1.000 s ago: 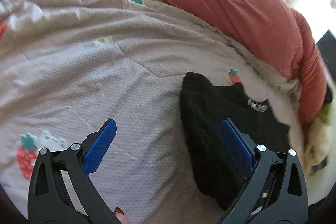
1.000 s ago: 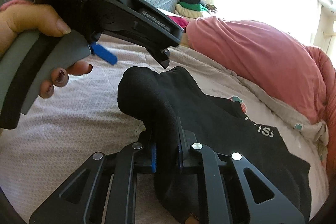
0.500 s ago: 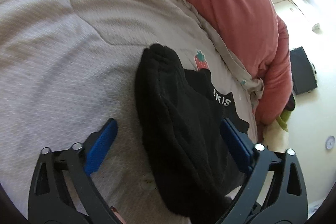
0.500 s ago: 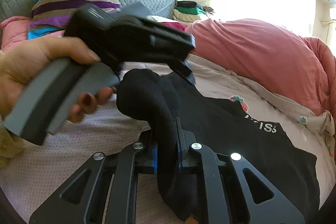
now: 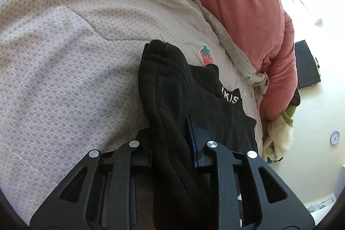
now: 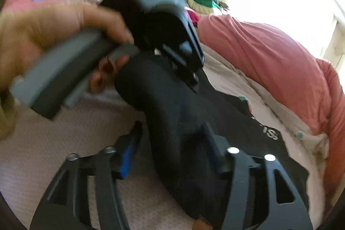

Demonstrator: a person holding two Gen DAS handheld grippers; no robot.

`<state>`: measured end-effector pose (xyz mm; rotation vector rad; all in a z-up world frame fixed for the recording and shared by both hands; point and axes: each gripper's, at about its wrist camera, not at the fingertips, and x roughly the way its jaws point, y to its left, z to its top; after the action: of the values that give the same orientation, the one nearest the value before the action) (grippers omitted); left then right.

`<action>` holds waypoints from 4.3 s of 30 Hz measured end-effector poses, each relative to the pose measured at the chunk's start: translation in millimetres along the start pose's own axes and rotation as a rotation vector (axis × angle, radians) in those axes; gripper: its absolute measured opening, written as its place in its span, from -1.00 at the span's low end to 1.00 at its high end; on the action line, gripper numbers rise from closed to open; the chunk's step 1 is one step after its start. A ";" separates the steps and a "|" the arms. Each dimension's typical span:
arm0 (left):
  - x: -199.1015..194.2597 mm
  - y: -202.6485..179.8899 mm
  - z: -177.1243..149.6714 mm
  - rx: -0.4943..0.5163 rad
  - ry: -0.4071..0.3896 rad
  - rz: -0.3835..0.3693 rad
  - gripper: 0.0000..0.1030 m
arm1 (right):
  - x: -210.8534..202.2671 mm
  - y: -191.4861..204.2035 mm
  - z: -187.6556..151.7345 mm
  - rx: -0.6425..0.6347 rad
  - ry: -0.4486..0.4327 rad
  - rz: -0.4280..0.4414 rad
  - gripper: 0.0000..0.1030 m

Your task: Fold small clothes

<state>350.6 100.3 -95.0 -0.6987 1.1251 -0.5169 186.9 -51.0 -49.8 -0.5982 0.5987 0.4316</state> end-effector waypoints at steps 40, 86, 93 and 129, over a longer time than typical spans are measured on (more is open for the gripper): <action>-35.3 -92.0 -30.9 0.216 -0.156 0.116 -0.68 | -39.1 -67.6 -20.6 0.376 -0.128 -0.007 -0.81; 25.0 -207.9 -52.8 0.346 -0.108 0.248 -0.64 | -75.4 -142.0 -79.6 0.751 -0.156 0.073 -0.86; 35.9 -220.3 -58.1 0.361 -0.093 0.252 -0.62 | -81.0 -147.0 -90.1 0.788 -0.160 0.067 -0.86; 106.2 -265.6 -83.3 0.396 0.009 0.252 -0.50 | -93.0 -181.6 -151.1 1.024 -0.150 0.084 -0.86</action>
<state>302.8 -174.2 10.5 -0.2073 1.0601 -0.5076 155.3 -301.2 -20.6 0.4343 0.6150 0.1964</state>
